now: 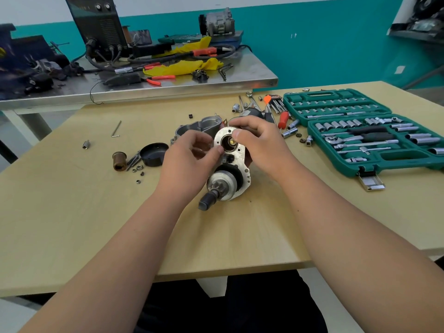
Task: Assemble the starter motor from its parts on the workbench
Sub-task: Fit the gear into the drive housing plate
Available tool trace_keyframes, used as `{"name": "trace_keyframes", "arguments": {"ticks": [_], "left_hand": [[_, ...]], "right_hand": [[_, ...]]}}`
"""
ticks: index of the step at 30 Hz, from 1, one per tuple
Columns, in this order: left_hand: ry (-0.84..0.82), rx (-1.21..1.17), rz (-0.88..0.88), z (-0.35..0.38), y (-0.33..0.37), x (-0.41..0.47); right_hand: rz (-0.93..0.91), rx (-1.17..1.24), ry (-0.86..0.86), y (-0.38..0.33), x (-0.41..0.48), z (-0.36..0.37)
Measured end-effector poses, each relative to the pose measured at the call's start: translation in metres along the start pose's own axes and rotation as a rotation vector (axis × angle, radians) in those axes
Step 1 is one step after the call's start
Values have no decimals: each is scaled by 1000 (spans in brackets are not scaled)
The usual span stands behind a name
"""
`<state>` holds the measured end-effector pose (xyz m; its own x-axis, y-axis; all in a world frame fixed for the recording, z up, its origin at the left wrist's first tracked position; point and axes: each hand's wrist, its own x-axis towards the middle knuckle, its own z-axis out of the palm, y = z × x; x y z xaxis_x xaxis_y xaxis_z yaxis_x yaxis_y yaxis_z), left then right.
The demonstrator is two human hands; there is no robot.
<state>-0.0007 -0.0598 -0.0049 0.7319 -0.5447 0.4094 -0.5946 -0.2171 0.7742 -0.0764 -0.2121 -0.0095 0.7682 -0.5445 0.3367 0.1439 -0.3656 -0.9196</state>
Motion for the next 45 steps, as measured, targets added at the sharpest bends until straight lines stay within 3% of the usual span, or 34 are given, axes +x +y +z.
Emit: {"name": "trace_keyframes", "arguments": {"ticks": [12,20,27,32,40,45], "left_hand": [[88,-276,2,8,-7,-19],[79,-333,13,10,-8,-26],[38,-367,0,5,-15,-28],[-12,-376,47,2,-14,-31],[-66,-425,147,4,-11,-35],[-60,-399,143,4,-13,-34]], "right_hand": [[-22,175,-152,-7,-5,-3],[-11,193,-247,-11,-6,-5],[101,386,-319,-13,-6,-4],[128,415,-233,-14,-5,-3],[33,245,-56,-16,-4,-1],[-2,232,-33,-19,-5,-2]]}}
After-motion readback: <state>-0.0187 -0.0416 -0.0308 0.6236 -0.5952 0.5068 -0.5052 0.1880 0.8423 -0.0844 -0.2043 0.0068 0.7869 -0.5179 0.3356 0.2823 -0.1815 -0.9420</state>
